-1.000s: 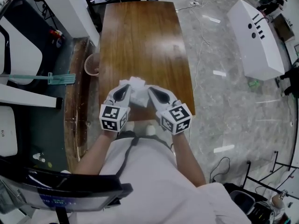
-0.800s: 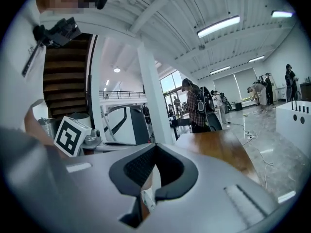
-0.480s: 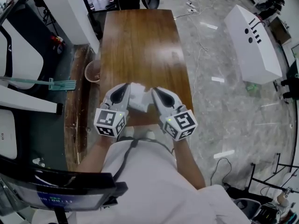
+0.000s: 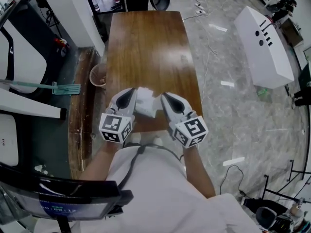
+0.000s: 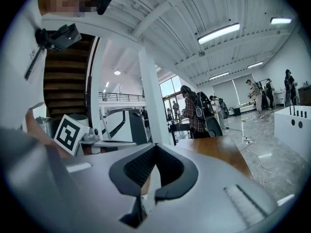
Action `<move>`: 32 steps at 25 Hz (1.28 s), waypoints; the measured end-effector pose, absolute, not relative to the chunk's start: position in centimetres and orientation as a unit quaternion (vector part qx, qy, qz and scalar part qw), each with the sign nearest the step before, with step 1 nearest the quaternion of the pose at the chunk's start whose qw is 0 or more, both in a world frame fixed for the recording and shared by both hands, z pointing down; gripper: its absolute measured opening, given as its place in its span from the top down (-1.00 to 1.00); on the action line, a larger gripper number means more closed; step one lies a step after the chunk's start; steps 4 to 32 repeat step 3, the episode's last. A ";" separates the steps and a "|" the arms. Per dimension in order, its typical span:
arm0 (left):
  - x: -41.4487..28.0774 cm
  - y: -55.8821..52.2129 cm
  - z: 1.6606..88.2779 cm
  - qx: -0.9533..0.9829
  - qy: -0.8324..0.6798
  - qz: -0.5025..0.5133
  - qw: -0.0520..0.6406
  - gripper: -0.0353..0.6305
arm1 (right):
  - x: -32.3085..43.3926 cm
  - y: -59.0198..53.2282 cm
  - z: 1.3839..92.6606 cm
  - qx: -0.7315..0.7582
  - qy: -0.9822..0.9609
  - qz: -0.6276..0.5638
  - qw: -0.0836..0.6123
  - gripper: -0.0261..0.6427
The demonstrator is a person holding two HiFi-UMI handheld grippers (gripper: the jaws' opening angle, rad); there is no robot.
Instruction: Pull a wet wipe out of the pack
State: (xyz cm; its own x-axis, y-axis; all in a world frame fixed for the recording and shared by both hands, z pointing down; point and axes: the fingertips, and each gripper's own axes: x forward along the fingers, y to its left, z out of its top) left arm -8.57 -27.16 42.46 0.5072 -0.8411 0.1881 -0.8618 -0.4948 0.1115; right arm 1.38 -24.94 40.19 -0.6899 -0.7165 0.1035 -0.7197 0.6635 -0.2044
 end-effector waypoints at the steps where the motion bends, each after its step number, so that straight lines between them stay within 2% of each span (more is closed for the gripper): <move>1: -8.8 -27.2 42.4 0.863 -0.494 0.055 0.096 0.88 | 1.3 -24.9 40.2 0.394 -0.912 0.116 0.007 0.90; 32: -9.2 -27.3 42.4 0.862 -0.495 0.056 0.096 0.88 | 1.1 -25.0 40.2 0.394 -0.912 0.117 0.006 0.90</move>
